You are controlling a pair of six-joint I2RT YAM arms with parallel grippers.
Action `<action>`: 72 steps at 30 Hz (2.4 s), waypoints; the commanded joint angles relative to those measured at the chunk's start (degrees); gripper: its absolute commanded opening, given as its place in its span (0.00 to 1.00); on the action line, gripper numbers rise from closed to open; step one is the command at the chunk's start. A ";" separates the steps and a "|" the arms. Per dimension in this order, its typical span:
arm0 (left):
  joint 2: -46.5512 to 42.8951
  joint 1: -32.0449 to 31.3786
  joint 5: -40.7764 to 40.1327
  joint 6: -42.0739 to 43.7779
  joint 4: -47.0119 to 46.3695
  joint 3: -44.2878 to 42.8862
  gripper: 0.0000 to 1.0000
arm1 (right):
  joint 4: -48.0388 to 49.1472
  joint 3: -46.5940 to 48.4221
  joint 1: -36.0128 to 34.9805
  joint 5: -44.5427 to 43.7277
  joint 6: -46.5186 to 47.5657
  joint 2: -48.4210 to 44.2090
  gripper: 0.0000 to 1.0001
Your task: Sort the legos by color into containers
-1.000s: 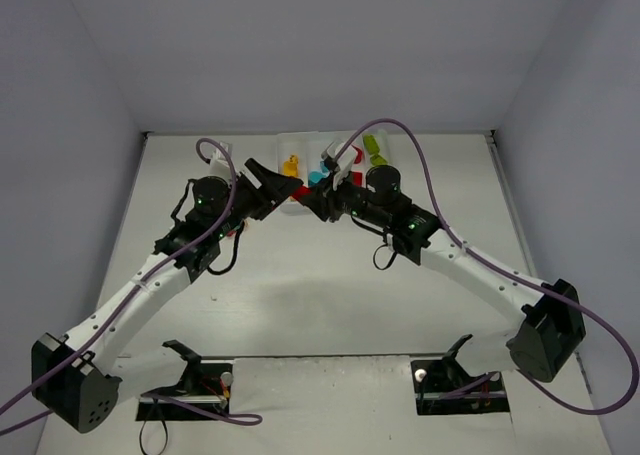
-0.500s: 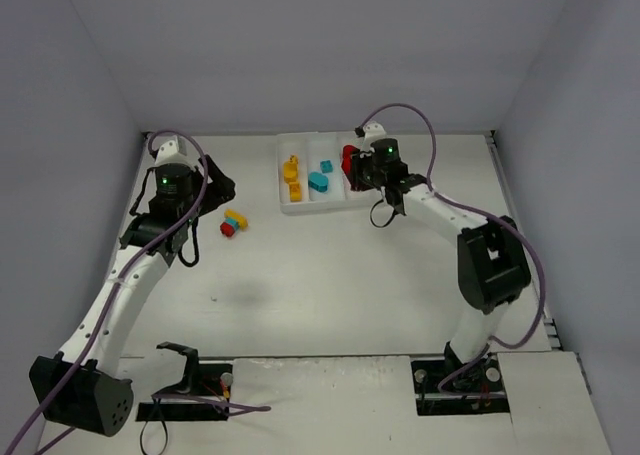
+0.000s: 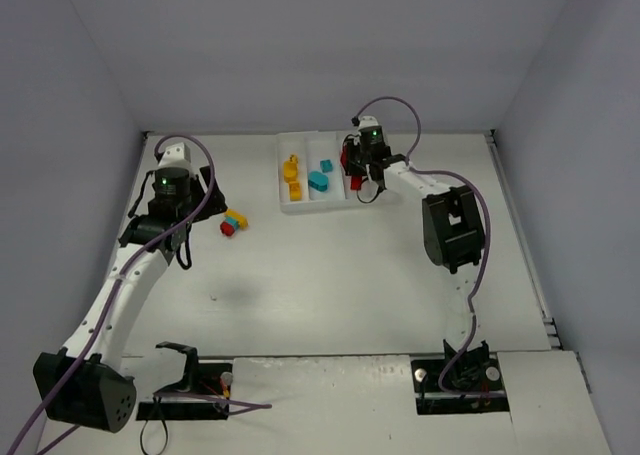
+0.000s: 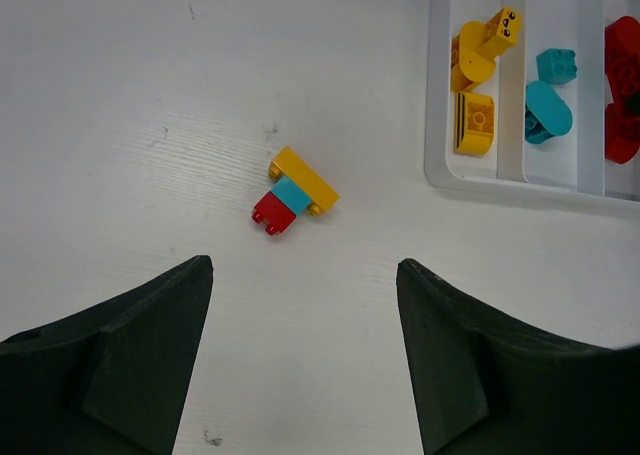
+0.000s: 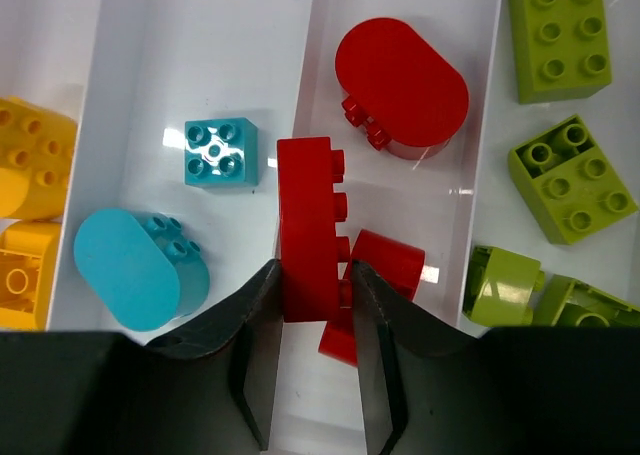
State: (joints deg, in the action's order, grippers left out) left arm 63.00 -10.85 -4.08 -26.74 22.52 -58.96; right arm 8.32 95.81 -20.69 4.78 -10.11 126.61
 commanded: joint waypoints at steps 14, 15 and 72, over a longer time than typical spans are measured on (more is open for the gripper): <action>1.51 0.39 8.72 11.79 -9.86 4.81 0.68 | 0.38 -4.64 0.56 8.39 -1.58 -14.62 0.48; 2.90 0.39 11.69 15.02 -12.39 5.78 0.68 | 0.56 -8.15 0.56 9.89 -2.02 -20.12 0.48; 18.06 -2.05 23.67 39.83 -14.70 -3.27 0.12 | 4.78 -49.15 -1.72 29.58 -10.27 -65.27 0.53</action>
State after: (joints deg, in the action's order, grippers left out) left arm 93.34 -9.43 14.79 10.28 13.10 -61.95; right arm 9.17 42.35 -22.17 29.78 -17.63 60.05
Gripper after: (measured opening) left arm 0.301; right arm 0.524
